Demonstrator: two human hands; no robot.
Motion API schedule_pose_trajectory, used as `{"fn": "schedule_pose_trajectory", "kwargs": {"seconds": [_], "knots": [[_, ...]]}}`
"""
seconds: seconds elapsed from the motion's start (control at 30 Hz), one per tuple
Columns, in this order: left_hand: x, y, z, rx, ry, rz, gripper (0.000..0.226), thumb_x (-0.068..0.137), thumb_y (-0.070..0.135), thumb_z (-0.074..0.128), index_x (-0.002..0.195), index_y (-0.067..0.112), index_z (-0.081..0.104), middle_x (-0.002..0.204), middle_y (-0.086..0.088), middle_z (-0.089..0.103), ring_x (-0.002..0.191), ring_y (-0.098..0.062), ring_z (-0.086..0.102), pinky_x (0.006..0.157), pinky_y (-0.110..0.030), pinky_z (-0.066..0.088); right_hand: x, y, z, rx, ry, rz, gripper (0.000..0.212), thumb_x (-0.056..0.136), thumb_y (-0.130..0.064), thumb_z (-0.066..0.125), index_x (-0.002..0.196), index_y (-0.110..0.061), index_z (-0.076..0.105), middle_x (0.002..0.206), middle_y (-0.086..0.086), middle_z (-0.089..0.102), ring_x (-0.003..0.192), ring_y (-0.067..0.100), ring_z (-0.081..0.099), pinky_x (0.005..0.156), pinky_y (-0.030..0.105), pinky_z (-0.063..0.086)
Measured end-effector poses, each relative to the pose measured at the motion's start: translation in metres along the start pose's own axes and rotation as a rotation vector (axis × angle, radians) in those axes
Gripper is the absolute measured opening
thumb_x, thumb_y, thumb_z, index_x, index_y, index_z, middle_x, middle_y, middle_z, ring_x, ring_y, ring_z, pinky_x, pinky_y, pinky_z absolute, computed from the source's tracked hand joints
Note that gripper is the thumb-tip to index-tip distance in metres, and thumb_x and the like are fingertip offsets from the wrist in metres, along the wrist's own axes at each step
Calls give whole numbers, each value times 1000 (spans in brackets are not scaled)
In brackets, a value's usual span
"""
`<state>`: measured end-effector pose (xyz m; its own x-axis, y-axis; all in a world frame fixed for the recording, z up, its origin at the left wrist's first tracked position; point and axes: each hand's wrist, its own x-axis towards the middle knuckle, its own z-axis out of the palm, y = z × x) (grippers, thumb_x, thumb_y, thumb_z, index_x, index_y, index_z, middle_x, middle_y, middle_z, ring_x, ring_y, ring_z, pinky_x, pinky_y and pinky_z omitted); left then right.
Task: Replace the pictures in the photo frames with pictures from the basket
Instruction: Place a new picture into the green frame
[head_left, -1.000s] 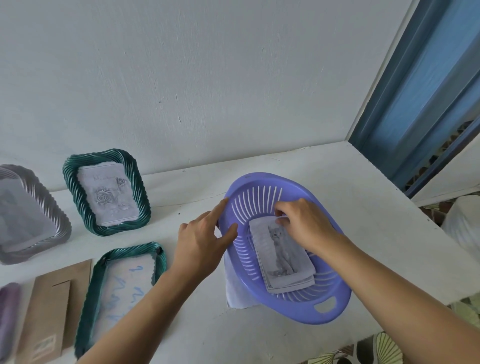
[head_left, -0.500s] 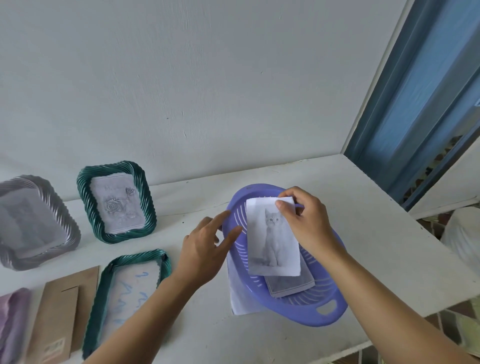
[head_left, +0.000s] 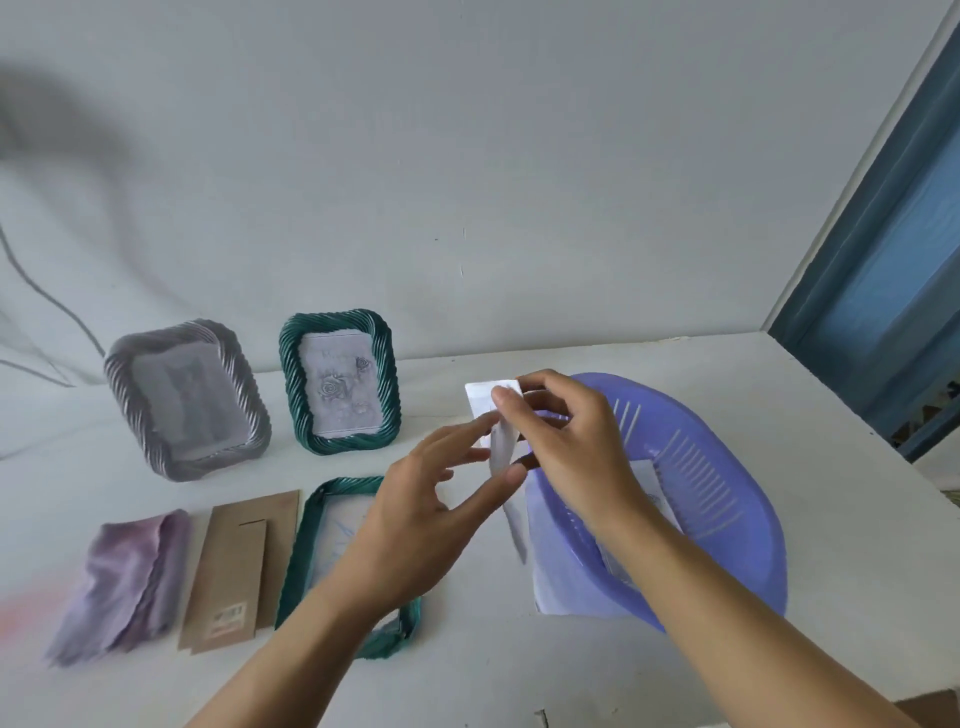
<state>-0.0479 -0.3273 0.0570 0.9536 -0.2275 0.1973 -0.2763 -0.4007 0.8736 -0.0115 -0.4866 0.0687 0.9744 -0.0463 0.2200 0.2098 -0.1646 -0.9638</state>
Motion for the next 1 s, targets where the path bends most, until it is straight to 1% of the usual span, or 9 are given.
{"fn": "schedule_pose_trajectory", "kwargs": {"seconds": [0.13,0.23,0.3,0.4,0.5,0.67,0.77,0.83,1.0], "knots": [[-18,-14,-22,-8,97,-75,57,83,41,76,136,42,54,122,32,63,107,8,63,90,-15,49,-9,-4,32,139,-142,117,35,97,-41,56,97,-11,73,92,4,74,81,21,74,61,43,61],[-28,-30,-39,-83,162,-134,51,87,29,75,134,40,56,118,17,69,102,-6,69,88,-34,58,-13,5,55,97,-222,95,35,100,-43,53,96,-15,75,96,0,75,86,19,71,76,42,58],[-34,-40,-51,-162,208,-192,48,88,20,73,128,42,58,112,8,73,97,-14,72,86,-50,59,-18,12,69,-6,-239,45,27,99,-39,56,94,-21,76,96,-10,74,93,7,67,81,29,52],[-41,-53,-69,-300,239,-249,54,89,1,67,124,41,60,106,0,76,91,-24,74,89,-54,57,-22,26,88,-179,-262,-52,14,95,-33,63,99,-31,76,108,-19,66,109,0,57,85,15,41],[-46,-68,-87,-427,215,-306,59,91,-11,60,133,31,55,110,-6,75,98,-35,72,93,-54,55,-26,43,102,-287,-299,-30,20,92,-38,65,110,-43,70,125,-19,52,122,-2,46,98,20,39],[-50,-101,-106,-535,131,-414,69,88,-11,63,142,30,48,116,-15,72,107,-38,68,94,-53,54,-31,57,116,-172,-332,69,31,87,-28,73,114,-41,68,121,-23,59,99,4,61,84,14,47],[-49,-118,-109,-432,130,-456,69,87,-7,68,141,32,49,114,-12,72,97,-33,72,87,-50,58,-32,67,121,-213,-255,77,31,81,-19,80,108,-31,71,102,-22,65,75,8,62,70,10,45],[-48,-125,-109,-264,152,-457,64,85,1,74,135,35,54,108,-9,71,77,-19,73,76,-34,60,-32,73,124,-286,-215,66,31,77,-15,83,105,-26,73,86,-20,63,65,8,57,65,10,42],[-46,-134,-106,206,94,-388,52,82,23,80,128,38,60,95,12,64,71,-6,67,65,-15,53,-33,87,128,-470,-240,4,39,78,-18,82,114,-22,71,94,-15,63,75,3,58,72,9,46]]}}
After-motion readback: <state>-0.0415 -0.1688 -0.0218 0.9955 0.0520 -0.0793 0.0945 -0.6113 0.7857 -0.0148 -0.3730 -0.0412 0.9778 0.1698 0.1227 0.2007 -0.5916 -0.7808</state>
